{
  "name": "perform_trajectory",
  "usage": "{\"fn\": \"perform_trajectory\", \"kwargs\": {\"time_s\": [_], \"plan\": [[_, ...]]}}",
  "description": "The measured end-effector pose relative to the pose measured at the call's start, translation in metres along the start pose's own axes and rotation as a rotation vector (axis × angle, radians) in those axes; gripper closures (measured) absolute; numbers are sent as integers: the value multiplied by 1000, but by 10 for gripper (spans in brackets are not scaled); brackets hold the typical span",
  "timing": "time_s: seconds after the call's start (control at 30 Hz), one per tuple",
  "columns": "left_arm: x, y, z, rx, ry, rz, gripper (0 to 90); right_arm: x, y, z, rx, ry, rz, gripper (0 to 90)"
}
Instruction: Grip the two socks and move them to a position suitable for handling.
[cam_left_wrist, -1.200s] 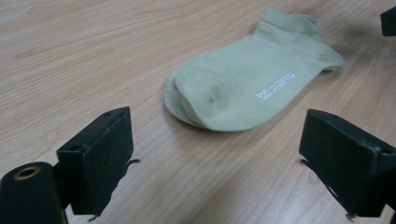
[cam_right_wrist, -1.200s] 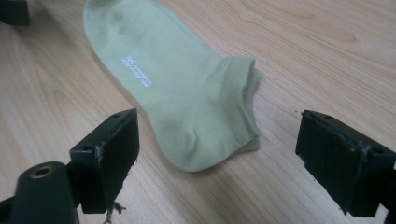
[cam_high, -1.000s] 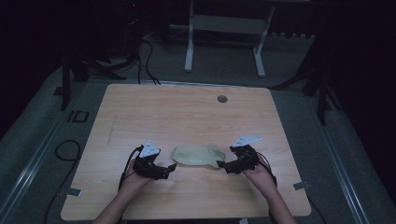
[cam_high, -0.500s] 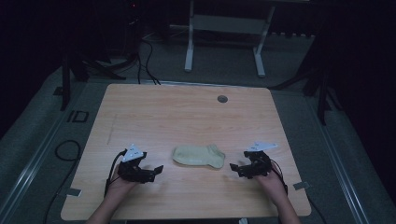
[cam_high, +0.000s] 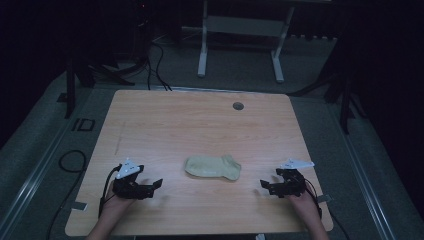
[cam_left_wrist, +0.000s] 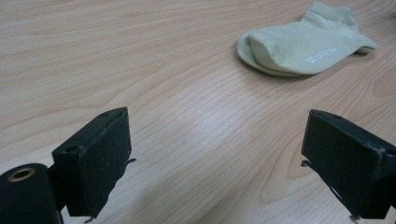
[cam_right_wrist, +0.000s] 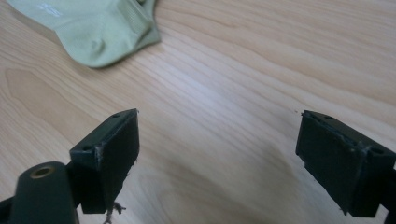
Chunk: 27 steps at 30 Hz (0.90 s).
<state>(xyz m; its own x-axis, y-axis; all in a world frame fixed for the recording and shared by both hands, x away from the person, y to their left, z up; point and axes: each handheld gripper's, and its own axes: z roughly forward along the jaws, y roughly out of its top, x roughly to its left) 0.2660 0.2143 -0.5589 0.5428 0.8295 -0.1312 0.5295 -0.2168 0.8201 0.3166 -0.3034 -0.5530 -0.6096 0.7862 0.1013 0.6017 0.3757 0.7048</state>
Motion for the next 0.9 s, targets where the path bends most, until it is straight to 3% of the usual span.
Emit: {"fn": "perform_trajectory", "kwargs": {"time_s": [0.57,0.9], "plan": [[24,-29,-38,-5,68,-69,85,-28,-32,-34,-47,-111,94,133],[35,-41,-58,-26,105,-108,85,-39,-44,-49,-78,-145,142,134]]}}
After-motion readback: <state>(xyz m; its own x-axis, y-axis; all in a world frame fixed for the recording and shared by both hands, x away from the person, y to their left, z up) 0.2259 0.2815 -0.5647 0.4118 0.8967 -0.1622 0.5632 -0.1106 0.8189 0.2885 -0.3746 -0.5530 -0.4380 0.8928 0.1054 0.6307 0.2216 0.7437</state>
